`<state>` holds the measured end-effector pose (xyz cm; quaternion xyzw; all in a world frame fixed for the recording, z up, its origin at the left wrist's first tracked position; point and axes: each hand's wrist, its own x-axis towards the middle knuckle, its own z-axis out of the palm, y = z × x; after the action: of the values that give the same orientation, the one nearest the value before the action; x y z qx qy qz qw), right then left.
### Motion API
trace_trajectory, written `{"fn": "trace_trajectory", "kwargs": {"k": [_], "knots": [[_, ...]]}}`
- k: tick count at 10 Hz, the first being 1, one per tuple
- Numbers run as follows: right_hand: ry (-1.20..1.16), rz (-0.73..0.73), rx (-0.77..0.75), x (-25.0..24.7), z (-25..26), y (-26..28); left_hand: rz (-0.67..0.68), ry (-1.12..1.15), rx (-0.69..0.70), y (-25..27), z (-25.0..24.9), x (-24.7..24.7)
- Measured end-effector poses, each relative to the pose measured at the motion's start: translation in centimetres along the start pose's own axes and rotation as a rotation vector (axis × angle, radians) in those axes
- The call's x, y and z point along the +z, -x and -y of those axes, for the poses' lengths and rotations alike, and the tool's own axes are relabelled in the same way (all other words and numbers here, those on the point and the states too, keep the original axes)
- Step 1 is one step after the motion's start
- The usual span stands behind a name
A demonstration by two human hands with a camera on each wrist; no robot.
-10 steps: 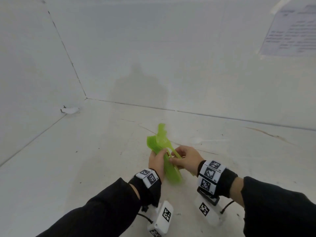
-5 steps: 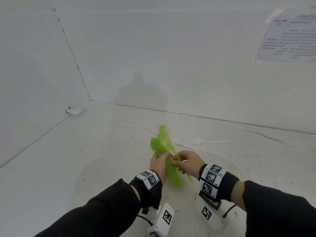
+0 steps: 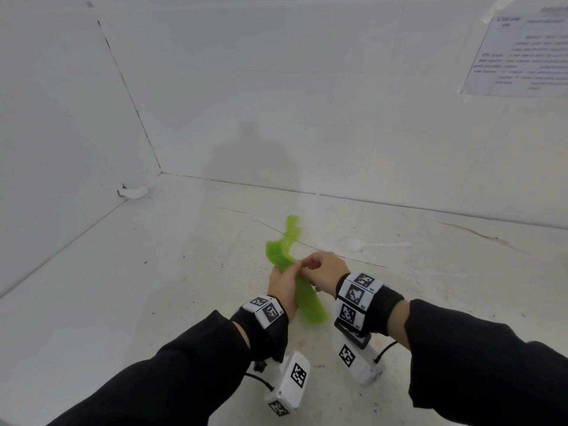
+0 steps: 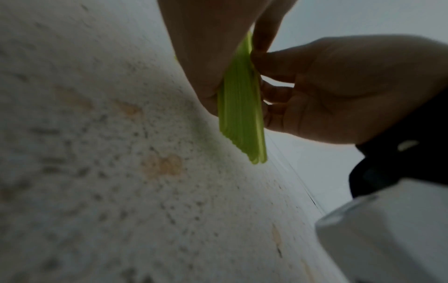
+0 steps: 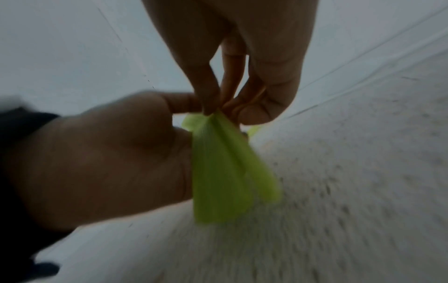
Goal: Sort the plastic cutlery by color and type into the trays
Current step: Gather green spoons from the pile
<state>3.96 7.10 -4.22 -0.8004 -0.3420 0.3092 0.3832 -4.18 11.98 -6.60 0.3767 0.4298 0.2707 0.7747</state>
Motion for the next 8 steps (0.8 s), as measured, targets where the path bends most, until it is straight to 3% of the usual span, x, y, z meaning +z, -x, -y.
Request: {"fn": "trace_trajectory", "kwargs": {"k": [1, 2, 4, 6, 8], "knots": [[0.004, 0.197, 0.102, -0.9, 1.9, -1.3, -0.046, -0.018, 0.066, -0.2, -0.3, -0.7], [0.042, 0.136, 0.146, -1.6, 3.4, -4.1, -0.095, -0.006, 0.071, -0.9, -1.1, -1.8], [0.447, 0.062, 0.101, -0.2, 4.6, -8.0, -0.109, 0.021, 0.051, -1.4, -2.0, -3.5], [0.233, -0.036, 0.22, 0.7, 3.1, -9.4, -0.103, 0.024, 0.029, -1.4, -1.9, -4.1], [0.047, -0.078, 0.207, 0.6, 3.3, -11.9, -0.094, 0.033, 0.0, -1.5, -1.7, -3.9]]}}
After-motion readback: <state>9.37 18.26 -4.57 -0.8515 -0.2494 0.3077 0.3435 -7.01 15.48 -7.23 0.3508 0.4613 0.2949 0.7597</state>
